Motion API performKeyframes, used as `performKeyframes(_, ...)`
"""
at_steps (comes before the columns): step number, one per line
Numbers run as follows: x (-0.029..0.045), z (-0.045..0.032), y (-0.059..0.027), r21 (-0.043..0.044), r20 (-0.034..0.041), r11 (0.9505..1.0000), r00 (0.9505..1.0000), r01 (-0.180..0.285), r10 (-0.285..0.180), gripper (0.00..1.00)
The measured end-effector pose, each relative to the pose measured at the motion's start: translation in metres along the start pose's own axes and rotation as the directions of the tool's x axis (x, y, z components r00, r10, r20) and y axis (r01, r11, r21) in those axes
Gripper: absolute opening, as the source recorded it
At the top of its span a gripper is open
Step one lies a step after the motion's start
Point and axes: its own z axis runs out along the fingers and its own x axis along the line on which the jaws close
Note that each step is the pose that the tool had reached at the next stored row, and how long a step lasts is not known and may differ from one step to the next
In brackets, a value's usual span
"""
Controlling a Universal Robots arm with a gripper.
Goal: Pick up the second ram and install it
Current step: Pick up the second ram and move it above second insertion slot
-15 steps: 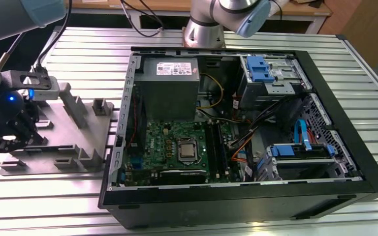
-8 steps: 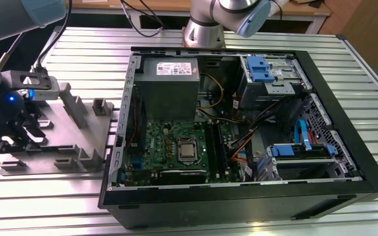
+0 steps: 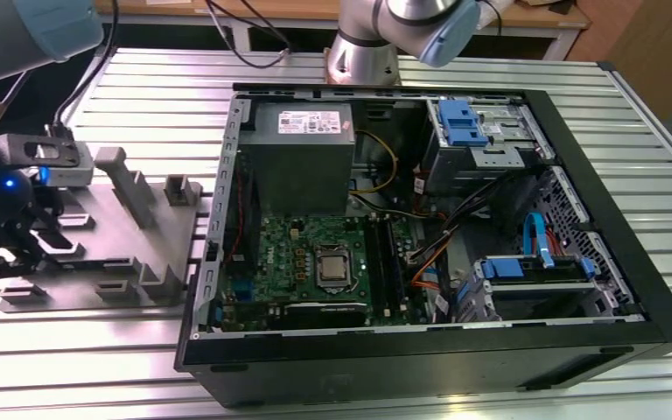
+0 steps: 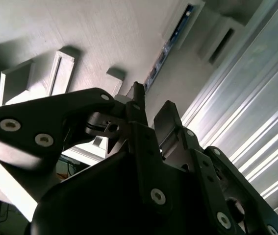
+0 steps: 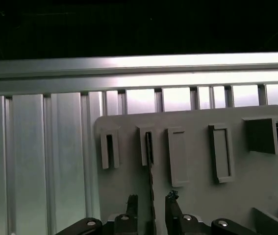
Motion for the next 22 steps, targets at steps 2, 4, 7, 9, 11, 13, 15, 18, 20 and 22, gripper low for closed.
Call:
performKeyframes(2, 0.0004, 0.0039, 0.0031, 0.0004, 0.0001, 1.0000, 1.0000, 0.000, 0.000, 0.36)
performKeyframes(4, -0.0007, 0.0077, 0.0042, 0.0007, 0.0006, 1.0000, 1.0000, 0.001, -0.001, 0.36)
performKeyframes(7, -0.0026, 0.0133, 0.0052, 0.0005, 0.0005, 1.0000, 1.0000, 0.003, -0.003, 0.36)
performKeyframes(9, -0.0033, 0.0170, 0.0058, 0.0005, 0.0005, 1.0000, 1.0000, 0.003, -0.003, 0.36)
performKeyframes(11, -0.0037, 0.0193, 0.0060, 0.0003, 0.0006, 1.0000, 1.0000, 0.004, -0.004, 0.36)
performKeyframes(13, -0.0039, 0.0204, 0.0060, 0.0003, 0.0017, 1.0000, 1.0000, 0.004, -0.004, 0.36)
performKeyframes(15, -0.0039, 0.0212, 0.0060, 0.0003, 0.0019, 1.0000, 1.0000, 0.004, -0.004, 0.36)
performKeyframes(18, -0.0039, 0.0216, 0.0061, 0.0001, 0.0017, 1.0000, 1.0000, 0.004, -0.004, 0.36)
performKeyframes(20, -0.0040, 0.0217, 0.0058, 0.0002, 0.0018, 1.0000, 1.0000, 0.005, -0.005, 0.36)
performKeyframes(22, -0.0041, 0.0221, 0.0055, -0.0012, 0.0012, 0.9997, 0.9997, 0.025, -0.025, 0.36)
